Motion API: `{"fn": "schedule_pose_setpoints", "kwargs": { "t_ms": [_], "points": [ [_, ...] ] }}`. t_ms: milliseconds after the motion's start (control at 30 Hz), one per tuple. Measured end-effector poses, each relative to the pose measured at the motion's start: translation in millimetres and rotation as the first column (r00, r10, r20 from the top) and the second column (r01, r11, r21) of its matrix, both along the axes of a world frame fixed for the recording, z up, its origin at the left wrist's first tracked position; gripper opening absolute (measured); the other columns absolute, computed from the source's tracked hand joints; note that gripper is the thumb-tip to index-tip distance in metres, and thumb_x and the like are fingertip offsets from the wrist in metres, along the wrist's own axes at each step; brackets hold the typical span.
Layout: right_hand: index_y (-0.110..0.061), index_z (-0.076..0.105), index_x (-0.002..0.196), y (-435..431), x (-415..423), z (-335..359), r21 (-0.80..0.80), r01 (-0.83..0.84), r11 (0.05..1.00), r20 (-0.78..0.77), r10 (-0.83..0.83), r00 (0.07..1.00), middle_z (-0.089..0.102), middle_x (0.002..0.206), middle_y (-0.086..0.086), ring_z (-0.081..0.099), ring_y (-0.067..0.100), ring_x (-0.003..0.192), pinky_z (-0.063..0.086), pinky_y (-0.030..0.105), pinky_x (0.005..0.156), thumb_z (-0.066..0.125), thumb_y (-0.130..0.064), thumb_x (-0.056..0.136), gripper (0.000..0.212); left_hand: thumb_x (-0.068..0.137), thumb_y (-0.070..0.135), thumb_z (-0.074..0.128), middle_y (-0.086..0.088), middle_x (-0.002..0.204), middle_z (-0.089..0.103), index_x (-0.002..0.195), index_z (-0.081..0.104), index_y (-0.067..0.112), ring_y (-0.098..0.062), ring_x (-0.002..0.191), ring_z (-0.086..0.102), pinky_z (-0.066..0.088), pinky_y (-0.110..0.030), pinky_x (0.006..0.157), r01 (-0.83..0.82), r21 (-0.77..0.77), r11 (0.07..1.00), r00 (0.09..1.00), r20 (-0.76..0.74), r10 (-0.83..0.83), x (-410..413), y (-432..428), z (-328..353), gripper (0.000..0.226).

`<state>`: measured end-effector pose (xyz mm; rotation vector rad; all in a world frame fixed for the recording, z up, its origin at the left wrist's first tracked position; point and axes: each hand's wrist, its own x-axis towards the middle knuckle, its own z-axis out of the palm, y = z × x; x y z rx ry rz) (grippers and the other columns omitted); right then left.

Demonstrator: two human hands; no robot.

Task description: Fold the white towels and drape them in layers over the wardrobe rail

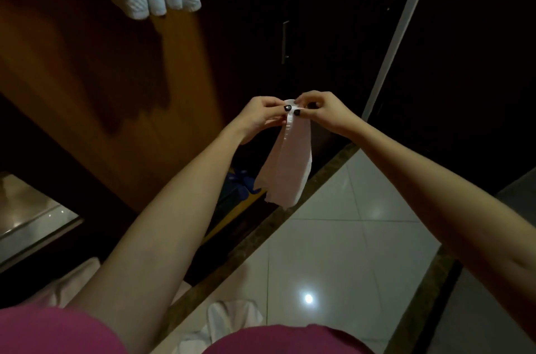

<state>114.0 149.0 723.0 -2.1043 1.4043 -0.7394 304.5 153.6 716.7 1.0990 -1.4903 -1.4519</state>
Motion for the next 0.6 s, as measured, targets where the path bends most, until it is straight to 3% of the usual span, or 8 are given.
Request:
{"fn": "schedule_pose_setpoints", "kwargs": {
  "t_ms": [100,233,333,400,500,600],
  "points": [
    [-0.009,0.067,0.107,-19.6,13.6,5.9,0.005,-0.074,0.997,0.025,0.074,0.997,0.062,0.127,0.006,0.055,0.018,0.119,0.04,0.027,0.101,0.064,-0.023,0.093,0.02,0.088,0.005,0.066,-0.016,0.11,0.067,0.108,0.066,0.002,-0.022,0.105,0.067,0.054,-0.029,0.091,-0.081,-0.046,0.996,0.996,0.031,0.082,11.4,-15.0,1.8,0.02],
    [-0.009,0.07,0.098,-44.1,29.2,17.6,0.006,-0.113,0.994,0.009,0.113,0.994,0.067,0.114,0.005,0.06,0.017,0.109,0.046,0.038,0.1,0.063,-0.03,0.093,0.022,0.089,0.004,0.065,-0.006,0.096,0.068,0.098,0.068,0.01,-0.014,0.094,0.066,0.053,-0.023,0.082,-0.136,-0.122,0.983,0.983,0.103,0.149,25.5,-35.6,10.7,0.011],
    [0.0,0.069,0.096,-65.6,34.7,23.6,-0.052,-0.174,0.983,-0.284,0.152,0.947,0.054,0.134,0.015,0.041,0.027,0.133,0.027,0.036,0.111,0.058,-0.036,0.096,0.037,0.091,0.003,0.061,0.002,0.086,0.064,0.097,0.065,0.008,0.0,0.075,0.062,0.048,-0.014,0.069,-0.235,-0.178,0.956,0.957,0.131,0.26,38.1,-48.7,18.4,0.009],
    [0.004,0.069,0.098,-79.8,32.2,23.6,-0.024,-0.194,0.981,-0.386,0.17,0.907,0.051,0.138,0.021,0.034,0.031,0.137,0.021,0.034,0.112,0.056,-0.037,0.097,0.043,0.093,0.003,0.06,0.003,0.085,0.062,0.099,0.063,0.008,-0.001,0.075,0.059,0.047,-0.013,0.07,-0.312,-0.194,0.93,0.931,0.134,0.34,52.5,-57.6,18.4,0.008],
    [-0.005,0.065,0.079,-105.9,27.4,23.7,0.008,-0.207,0.978,-0.361,0.196,0.912,0.063,0.101,0.015,0.058,0.031,0.098,0.042,0.036,0.08,0.057,-0.039,0.096,0.039,0.094,0.005,0.059,0.003,0.087,0.061,0.101,0.063,0.009,-0.004,0.08,0.057,0.045,-0.013,0.074,-0.42,-0.189,0.888,0.883,0.142,0.448,75.3,-67.3,14.5,0.009],
    [-0.011,0.062,0.076,-127.5,35.7,26.6,0.032,-0.197,0.98,-0.244,0.199,0.949,0.057,0.073,0.002,0.053,0.017,0.068,0.036,0.03,0.058,0.063,-0.038,0.093,0.032,0.095,0.005,0.057,0.004,0.086,0.059,0.108,0.063,0.005,-0.002,0.077,0.055,0.042,-0.007,0.063,-0.513,-0.189,0.837,0.82,0.18,0.543,88.1,-70.2,13.0,0.014]
  ]
}}
